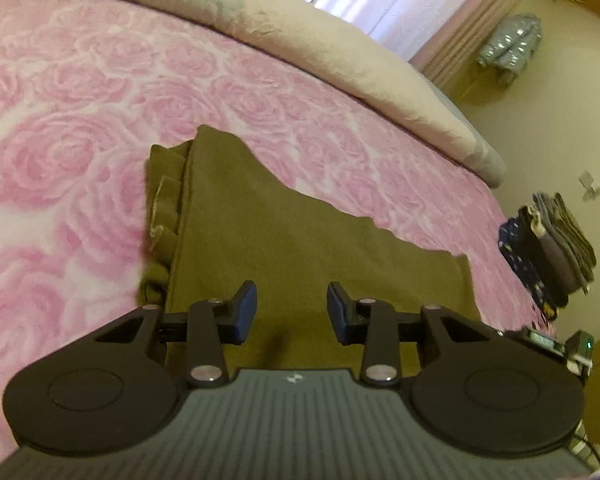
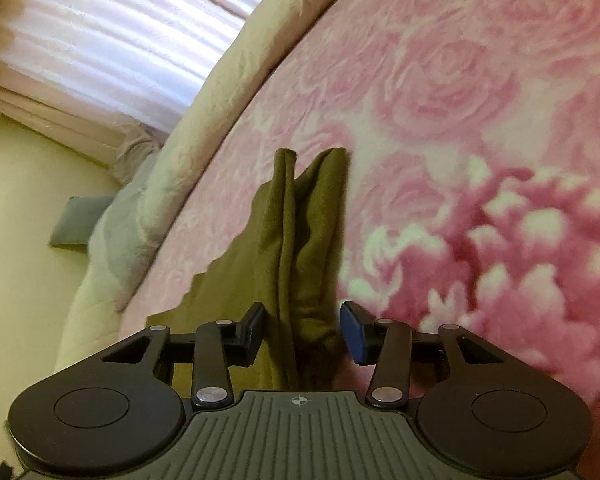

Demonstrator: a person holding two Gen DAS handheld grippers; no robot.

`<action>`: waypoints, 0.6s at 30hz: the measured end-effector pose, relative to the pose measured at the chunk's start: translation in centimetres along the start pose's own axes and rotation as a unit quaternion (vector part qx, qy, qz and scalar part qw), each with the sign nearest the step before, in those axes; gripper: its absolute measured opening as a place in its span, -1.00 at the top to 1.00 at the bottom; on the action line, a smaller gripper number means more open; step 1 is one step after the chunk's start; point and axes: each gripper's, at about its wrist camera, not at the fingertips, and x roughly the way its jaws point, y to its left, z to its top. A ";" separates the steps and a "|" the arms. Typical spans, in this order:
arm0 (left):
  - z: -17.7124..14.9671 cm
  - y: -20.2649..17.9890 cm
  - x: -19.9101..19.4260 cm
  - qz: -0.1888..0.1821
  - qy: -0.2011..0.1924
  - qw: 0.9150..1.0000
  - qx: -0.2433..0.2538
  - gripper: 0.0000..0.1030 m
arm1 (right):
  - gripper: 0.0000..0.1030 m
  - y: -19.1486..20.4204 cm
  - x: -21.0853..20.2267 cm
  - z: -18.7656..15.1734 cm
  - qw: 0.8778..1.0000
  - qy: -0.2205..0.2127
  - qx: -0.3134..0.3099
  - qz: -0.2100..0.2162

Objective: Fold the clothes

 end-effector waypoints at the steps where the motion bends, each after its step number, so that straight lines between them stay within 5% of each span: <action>1: 0.0 0.4 0.6 0.004 0.006 1.000 -0.005 0.38 | 0.25 -0.2 0.2 0.1 1.000 0.005 0.001 0.006; 5: -0.3 1.9 2.4 0.019 0.019 0.999 -0.025 0.68 | 0.38 -1.1 0.4 0.2 0.999 0.012 0.015 0.028; 11: 0.2 2.4 2.4 0.010 0.022 0.999 -0.032 0.67 | 0.62 -1.0 0.9 0.7 0.999 0.027 0.038 0.014; 15: 0.4 2.7 1.5 -0.004 0.019 0.999 -0.048 0.66 | 0.68 1.7 1.4 1.2 0.997 0.037 0.029 -0.061; 18: 0.3 3.3 0.4 -0.014 0.011 0.998 -0.062 0.66 | 0.70 6.2 1.8 0.8 0.988 0.028 -0.039 -0.150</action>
